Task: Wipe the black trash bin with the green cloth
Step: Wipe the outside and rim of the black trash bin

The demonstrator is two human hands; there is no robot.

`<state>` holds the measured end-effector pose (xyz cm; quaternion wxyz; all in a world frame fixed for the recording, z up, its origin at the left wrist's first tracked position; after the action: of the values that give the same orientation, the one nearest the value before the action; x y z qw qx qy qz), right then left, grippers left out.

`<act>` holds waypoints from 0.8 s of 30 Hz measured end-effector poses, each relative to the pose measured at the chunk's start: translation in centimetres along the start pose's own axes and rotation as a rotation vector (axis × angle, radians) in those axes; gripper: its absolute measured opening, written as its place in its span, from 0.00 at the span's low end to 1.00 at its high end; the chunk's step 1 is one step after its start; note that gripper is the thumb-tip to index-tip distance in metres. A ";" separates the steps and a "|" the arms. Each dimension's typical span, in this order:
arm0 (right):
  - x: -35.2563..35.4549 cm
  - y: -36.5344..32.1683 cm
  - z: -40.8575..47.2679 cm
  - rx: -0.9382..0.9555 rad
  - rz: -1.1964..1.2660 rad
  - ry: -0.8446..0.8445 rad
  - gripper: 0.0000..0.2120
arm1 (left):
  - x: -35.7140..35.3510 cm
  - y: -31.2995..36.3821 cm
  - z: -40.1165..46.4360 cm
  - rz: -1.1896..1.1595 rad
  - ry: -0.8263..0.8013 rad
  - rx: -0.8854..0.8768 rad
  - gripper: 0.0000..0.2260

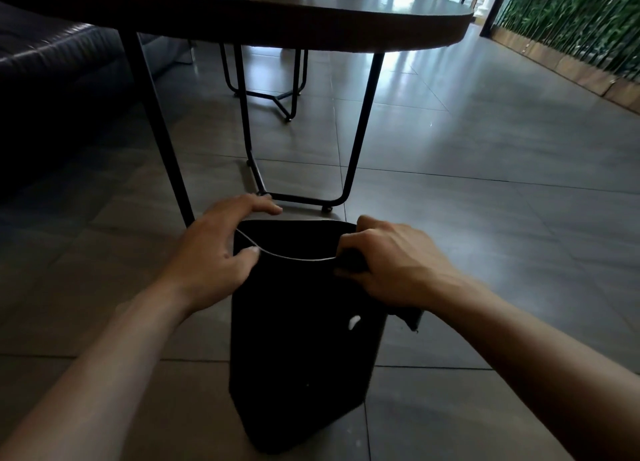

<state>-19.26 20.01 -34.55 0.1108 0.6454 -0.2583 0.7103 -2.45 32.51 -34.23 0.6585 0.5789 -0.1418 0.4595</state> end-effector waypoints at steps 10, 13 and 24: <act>-1.2 -0.6 1.2 -0.246 -0.104 -0.039 0.14 | -8.2 1.8 -0.6 0.333 -0.277 -0.095 0.31; -1.4 -1.0 1.4 -0.264 -0.110 -0.040 0.16 | -8.3 1.2 -0.5 0.391 -0.197 -0.079 0.27; -0.7 -0.8 -4.8 0.133 0.296 0.456 0.29 | -7.4 -1.5 -0.5 0.296 -0.179 0.028 0.24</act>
<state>-22.85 23.27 -35.23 0.0186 0.4299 -0.2711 0.8610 -5.46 29.86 -40.64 0.5602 0.5992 -0.2772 0.5003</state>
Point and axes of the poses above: each hand's wrist, its own z-axis towards the middle knuckle, its own x-axis out of the back of the hand, y = z × x, the point moved 9 cm from there along z, towards the middle knuckle, and after that the axes turned 8 degrees about z, right-handed, at the moved point
